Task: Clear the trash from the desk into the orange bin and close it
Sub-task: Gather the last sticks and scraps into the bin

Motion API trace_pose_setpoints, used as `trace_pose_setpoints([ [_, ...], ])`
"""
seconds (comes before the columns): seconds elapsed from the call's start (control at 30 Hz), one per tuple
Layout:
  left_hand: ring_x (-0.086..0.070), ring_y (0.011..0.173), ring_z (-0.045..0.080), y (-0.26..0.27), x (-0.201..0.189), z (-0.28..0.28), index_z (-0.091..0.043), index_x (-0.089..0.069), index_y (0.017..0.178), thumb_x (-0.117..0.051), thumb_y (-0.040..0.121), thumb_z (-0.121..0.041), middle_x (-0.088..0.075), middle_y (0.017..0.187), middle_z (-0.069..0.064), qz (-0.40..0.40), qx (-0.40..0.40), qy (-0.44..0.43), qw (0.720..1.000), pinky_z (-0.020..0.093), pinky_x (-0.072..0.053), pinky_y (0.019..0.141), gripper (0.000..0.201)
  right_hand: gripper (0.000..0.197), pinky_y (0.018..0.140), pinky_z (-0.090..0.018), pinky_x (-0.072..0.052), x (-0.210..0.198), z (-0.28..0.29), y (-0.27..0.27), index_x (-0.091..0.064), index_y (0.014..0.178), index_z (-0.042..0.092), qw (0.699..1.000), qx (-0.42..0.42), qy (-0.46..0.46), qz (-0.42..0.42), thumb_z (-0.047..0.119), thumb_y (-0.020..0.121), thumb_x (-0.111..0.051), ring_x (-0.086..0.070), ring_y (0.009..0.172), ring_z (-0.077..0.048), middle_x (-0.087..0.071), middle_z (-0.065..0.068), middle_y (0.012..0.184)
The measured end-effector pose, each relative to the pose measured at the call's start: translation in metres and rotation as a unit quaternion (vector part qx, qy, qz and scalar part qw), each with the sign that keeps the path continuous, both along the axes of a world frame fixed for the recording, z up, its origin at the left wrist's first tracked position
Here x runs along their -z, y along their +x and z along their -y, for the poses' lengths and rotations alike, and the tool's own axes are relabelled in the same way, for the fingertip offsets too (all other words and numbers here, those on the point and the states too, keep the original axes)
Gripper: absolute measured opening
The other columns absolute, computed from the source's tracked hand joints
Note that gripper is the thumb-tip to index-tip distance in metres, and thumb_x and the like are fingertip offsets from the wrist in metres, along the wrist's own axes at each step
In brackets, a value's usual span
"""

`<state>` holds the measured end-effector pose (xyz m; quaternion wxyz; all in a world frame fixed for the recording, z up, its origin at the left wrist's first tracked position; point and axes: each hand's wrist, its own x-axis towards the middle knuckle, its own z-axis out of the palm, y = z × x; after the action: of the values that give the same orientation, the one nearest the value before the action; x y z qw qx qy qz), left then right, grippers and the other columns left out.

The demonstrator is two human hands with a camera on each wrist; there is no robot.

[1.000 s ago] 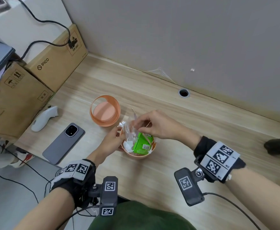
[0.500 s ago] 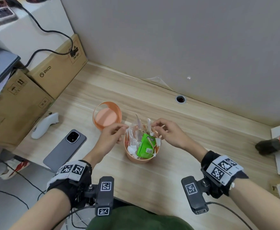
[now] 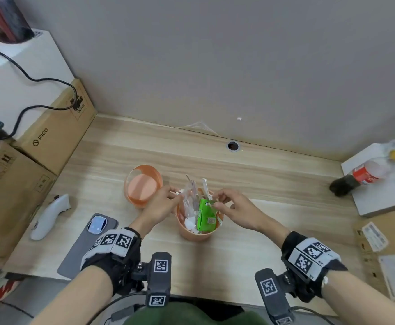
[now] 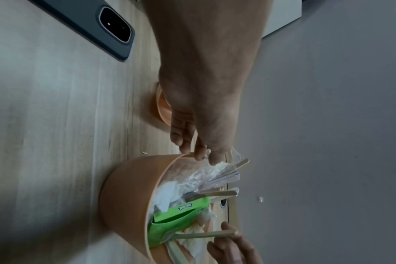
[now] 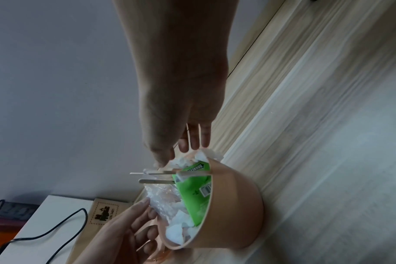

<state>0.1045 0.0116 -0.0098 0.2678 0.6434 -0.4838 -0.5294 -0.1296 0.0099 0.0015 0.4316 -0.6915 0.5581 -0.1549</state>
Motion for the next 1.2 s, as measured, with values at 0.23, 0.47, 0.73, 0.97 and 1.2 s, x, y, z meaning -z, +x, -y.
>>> trace_pose_setpoints([
  [0.23, -0.055, 0.050, -0.008, 0.004, -0.003, 0.007, -0.019, -0.075, 0.071, -0.069, 0.086, -0.013, -0.064, 0.051, -0.015, 0.076, 0.073, -0.038, 0.994, 0.006, -0.039, 0.052, 0.017, 0.015, 0.062, -0.026, -0.050, 0.002, -0.019, -0.005, -0.053, 0.100, 0.020, 0.988, 0.093, 0.108, -0.052, 0.016, 0.086, -0.059, -0.061, 0.063, -0.006, -0.065, 0.002, 0.076],
  [0.47, -0.055, 0.039, -0.002, -0.022, -0.005, 0.007, -0.010, -0.080, 0.078, -0.072, 0.087, -0.014, -0.068, 0.050, -0.004, 0.062, 0.118, -0.040, 0.990, 0.007, -0.039, 0.044, 0.012, 0.016, 0.068, -0.031, -0.057, 0.003, -0.022, -0.004, -0.058, 0.075, 0.023, 0.982, 0.155, 0.091, -0.056, 0.008, 0.080, -0.060, -0.061, 0.057, -0.010, -0.066, -0.003, 0.071],
  [0.73, -0.065, 0.057, 0.003, -0.036, 0.000, 0.018, -0.045, -0.064, 0.060, -0.066, 0.084, -0.045, -0.076, 0.068, -0.006, 0.226, 0.159, -0.076, 0.958, 0.024, -0.054, 0.060, 0.024, 0.016, 0.061, -0.010, -0.041, -0.006, -0.028, 0.001, -0.066, 0.073, 0.027, 0.987, 0.147, 0.038, -0.049, 0.013, 0.081, -0.064, -0.057, 0.058, 0.006, -0.066, 0.006, 0.068],
  [0.97, -0.055, 0.051, 0.012, -0.017, 0.005, 0.021, -0.018, -0.078, 0.069, -0.057, 0.092, -0.032, -0.070, 0.061, -0.003, 0.148, 0.181, -0.072, 0.970, 0.028, -0.043, 0.056, 0.034, 0.031, 0.075, -0.016, -0.038, -0.019, -0.022, 0.008, -0.070, 0.110, 0.017, 0.984, -0.014, 0.074, -0.164, 0.011, 0.092, -0.046, -0.058, 0.085, -0.013, -0.071, -0.002, 0.107],
  [1.2, -0.059, 0.056, 0.000, -0.001, 0.003, 0.005, 0.001, -0.077, 0.079, -0.066, 0.091, -0.016, -0.073, 0.075, 0.015, 0.028, 0.114, -0.067, 0.991, 0.006, -0.040, 0.058, 0.023, 0.041, 0.091, -0.043, -0.047, -0.012, -0.013, 0.030, -0.051, 0.131, 0.015, 0.924, -0.176, 0.119, -0.319, 0.014, 0.093, -0.035, -0.056, 0.108, -0.040, -0.058, -0.022, 0.121],
])
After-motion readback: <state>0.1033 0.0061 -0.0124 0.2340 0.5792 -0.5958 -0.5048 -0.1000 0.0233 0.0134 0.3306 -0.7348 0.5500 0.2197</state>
